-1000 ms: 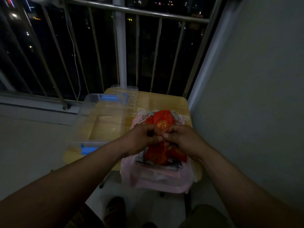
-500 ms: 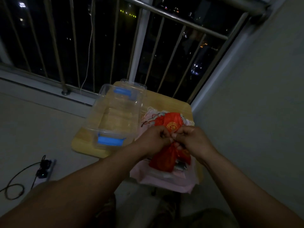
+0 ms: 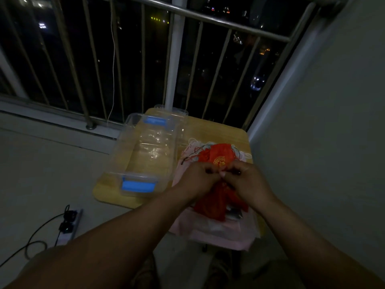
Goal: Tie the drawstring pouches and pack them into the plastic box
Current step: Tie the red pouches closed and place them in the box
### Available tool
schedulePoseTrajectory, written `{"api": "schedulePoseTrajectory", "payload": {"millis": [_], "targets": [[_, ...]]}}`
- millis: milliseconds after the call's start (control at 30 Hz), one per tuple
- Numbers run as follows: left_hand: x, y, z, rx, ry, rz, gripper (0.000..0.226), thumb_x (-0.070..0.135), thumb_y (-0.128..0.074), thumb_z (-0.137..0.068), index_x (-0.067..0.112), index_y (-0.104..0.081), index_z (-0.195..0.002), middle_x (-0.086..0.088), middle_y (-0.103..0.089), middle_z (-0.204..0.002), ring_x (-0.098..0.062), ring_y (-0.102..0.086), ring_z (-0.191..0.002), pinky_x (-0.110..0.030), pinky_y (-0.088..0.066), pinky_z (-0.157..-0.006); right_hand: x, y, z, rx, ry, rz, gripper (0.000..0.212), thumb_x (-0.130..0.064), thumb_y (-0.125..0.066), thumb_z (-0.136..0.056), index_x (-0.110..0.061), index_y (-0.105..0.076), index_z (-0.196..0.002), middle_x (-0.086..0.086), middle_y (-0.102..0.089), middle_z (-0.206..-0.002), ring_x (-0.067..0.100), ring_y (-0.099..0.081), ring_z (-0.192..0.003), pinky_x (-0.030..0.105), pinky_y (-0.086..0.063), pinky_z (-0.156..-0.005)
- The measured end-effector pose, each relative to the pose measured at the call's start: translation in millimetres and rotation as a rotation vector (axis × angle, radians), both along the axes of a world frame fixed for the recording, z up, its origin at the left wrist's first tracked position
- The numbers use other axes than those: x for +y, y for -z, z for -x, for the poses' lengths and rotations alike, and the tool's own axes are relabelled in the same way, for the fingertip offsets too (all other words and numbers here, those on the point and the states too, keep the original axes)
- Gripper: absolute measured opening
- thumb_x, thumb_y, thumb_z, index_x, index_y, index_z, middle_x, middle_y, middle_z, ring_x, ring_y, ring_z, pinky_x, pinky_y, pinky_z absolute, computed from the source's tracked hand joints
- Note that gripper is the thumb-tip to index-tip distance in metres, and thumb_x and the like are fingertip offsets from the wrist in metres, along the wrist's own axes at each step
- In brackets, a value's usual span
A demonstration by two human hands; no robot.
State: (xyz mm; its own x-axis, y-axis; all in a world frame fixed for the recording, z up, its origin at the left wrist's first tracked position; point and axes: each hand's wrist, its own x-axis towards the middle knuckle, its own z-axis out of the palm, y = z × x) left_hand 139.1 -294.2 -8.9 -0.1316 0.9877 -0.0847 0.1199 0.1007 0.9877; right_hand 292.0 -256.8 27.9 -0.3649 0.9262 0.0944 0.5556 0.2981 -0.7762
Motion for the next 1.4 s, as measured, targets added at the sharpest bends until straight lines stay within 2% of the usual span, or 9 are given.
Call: {"api": "schedulePoseTrajectory", "payload": {"millis": [100, 200, 333, 500, 667, 900, 1167, 1300, 1400], "targets": [[0.3, -0.1, -3.7, -0.039, 0.000, 0.034, 0.014, 0.012, -0.069, -0.095, 0.012, -0.076, -0.082, -0.003, -0.068, -0.070, -0.013, -0.058, -0.062, -0.027, -0.048, -0.060, 2.2, 5.6, -6.6, 0.069, -0.024, 0.056, 0.018, -0.013, -0.075, -0.092, -0.027, -0.073, -0.080, -0.001, -0.075, -0.074, 0.007, -0.068, -0.066, 0.025, -0.053, -0.069], [0.6, -1.9, -7.0, -0.127, 0.090, 0.082, 0.014, 0.006, -0.065, -0.098, 0.011, -0.072, -0.086, -0.006, -0.067, -0.074, -0.014, -0.062, -0.064, -0.025, -0.054, -0.059, 5.0, 10.6, -17.0, 0.128, -0.016, 0.145, 0.011, -0.013, -0.072, -0.094, -0.023, -0.075, -0.088, -0.004, -0.074, -0.074, 0.009, -0.068, -0.066, 0.029, -0.056, -0.068], [1.1, -3.6, -9.2, -0.180, 0.152, 0.119, 0.004, 0.006, -0.065, -0.098, 0.005, -0.067, -0.095, -0.012, -0.066, -0.088, -0.015, -0.067, -0.075, -0.026, -0.059, -0.067, 8.6, 11.3, -25.8, 0.205, -0.015, 0.229, 0.008, -0.012, -0.069, -0.096, -0.016, -0.076, -0.095, -0.005, -0.075, -0.082, 0.005, -0.066, -0.068, 0.021, -0.055, -0.064], [-0.4, -2.6, -9.9, -0.206, 0.135, 0.104, 0.010, 0.011, -0.063, -0.101, 0.005, -0.062, -0.093, -0.006, -0.060, -0.079, -0.010, -0.066, -0.066, -0.030, -0.062, -0.070, 12.4, 16.3, -24.9, 0.267, -0.006, 0.265, 0.010, -0.013, -0.069, -0.096, -0.019, -0.075, -0.091, -0.011, -0.072, -0.084, 0.006, -0.065, -0.075, 0.021, -0.054, -0.065], [-1.3, 7.0, -10.1, -0.242, 0.045, 0.056, 0.014, 0.014, -0.060, -0.103, 0.004, -0.057, -0.094, -0.017, -0.058, -0.092, -0.023, -0.062, -0.082, -0.029, -0.059, -0.069, 15.4, 23.1, -18.7, 0.354, 0.071, 0.352, 0.015, -0.016, -0.070, -0.096, -0.026, -0.076, -0.087, -0.002, -0.077, -0.091, 0.023, -0.071, -0.090, 0.041, -0.057, -0.081], [-0.1, 13.7, -12.1, -0.180, -0.044, -0.021, 0.025, 0.012, -0.055, -0.106, 0.012, -0.051, -0.081, 0.002, -0.050, -0.072, -0.003, -0.056, -0.064, -0.031, -0.062, -0.074, 17.9, 28.1, -10.5, 0.571, 0.246, 0.451, 0.013, -0.010, -0.064, -0.099, -0.017, -0.071, -0.091, 0.005, -0.070, -0.084, 0.021, -0.066, -0.078, 0.037, -0.055, -0.069], [-3.9, 12.5, -11.6, -0.241, -0.077, -0.046, 0.021, 0.020, -0.053, -0.107, 0.013, -0.053, -0.087, -0.005, -0.051, -0.079, -0.015, -0.056, -0.074, -0.039, -0.062, -0.079, 15.4, 25.5, 0.8, 0.631, 0.319, 0.501, 0.008, -0.012, -0.062, -0.101, -0.013, -0.069, -0.098, 0.007, -0.072, -0.084, 0.019, -0.066, -0.073, 0.037, -0.054, -0.069], [-12.7, 9.1, -7.2, -0.196, -0.011, -0.024, 0.033, 0.053, -0.058, -0.096, 0.021, -0.064, -0.100, -0.004, -0.073, -0.099, -0.024, -0.070, -0.095, -0.048, -0.059, -0.092, 23.3, 16.7, 9.9, 0.633, 0.319, 0.485, 0.007, -0.015, -0.064, -0.100, -0.012, -0.071, -0.101, 0.012, -0.076, -0.095, 0.023, -0.072, -0.081, 0.037, -0.057, -0.072], [-14.2, 3.5, -4.2, -0.074, 0.014, -0.119, 0.029, 0.036, -0.061, -0.095, 0.020, -0.070, -0.117, 0.000, -0.075, -0.114, -0.020, -0.071, -0.109, -0.049, -0.057, -0.098, 24.6, 5.5, 14.9, 0.605, 0.256, 0.464, 0.011, -0.021, -0.065, -0.100, -0.015, -0.074, -0.101, 0.013, -0.078, -0.102, 0.028, -0.075, -0.090, 0.045, -0.059, -0.086]]}}
